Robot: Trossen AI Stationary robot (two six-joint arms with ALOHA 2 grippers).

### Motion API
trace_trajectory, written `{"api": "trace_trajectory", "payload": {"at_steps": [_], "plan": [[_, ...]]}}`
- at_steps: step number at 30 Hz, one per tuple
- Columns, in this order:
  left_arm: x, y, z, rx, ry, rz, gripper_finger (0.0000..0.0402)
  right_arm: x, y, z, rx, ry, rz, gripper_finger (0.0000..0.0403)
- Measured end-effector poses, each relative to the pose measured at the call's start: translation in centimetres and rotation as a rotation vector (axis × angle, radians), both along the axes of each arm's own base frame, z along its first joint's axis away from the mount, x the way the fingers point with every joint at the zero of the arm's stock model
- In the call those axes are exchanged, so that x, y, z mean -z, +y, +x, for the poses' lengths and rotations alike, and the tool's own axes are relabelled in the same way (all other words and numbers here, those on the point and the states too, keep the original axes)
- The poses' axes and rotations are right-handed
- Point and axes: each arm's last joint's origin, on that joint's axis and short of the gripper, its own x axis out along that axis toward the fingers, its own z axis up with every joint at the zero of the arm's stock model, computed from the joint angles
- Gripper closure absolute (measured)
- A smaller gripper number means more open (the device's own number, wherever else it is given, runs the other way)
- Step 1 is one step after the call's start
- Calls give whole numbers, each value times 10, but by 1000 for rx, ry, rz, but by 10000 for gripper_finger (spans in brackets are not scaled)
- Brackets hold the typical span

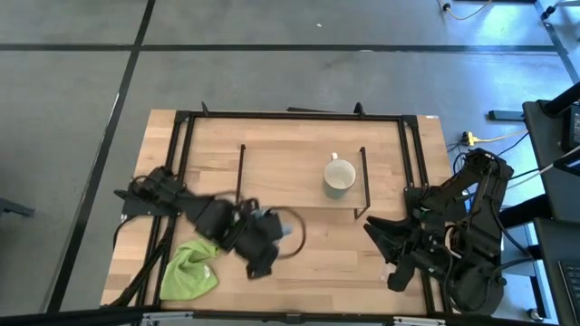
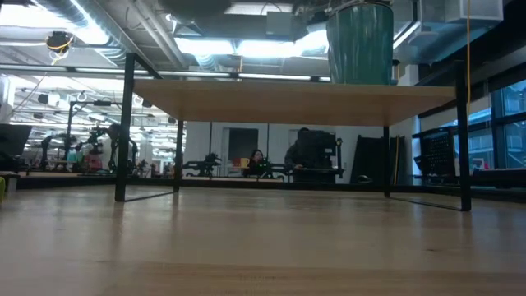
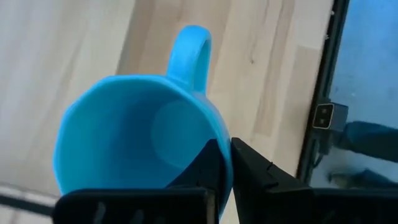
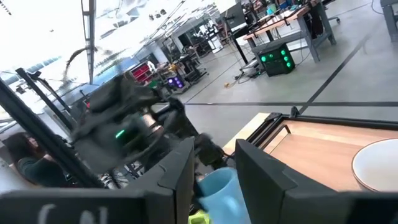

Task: Stack small to large cups/mugs on shelf
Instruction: Put the blue mug on the shelf

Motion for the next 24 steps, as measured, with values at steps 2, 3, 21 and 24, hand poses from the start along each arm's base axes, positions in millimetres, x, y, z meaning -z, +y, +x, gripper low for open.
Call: {"api": "trace_trajectory", "payload": {"at_steps": [2,3,21,24], "plan": [[3,-16,-9,-35,-7,-15,386,0,-1,1,3,0,0,283],[4,-24,-14,-61,-13,-28,386,0,-1,1,4,0,0,283],[79,-98,-63,-814,175,-330,382,3,6,4,-268,74,28,283],[95,-97,-61,-896,176,-324,383,4,8,3,-308,88,29,283]]}}
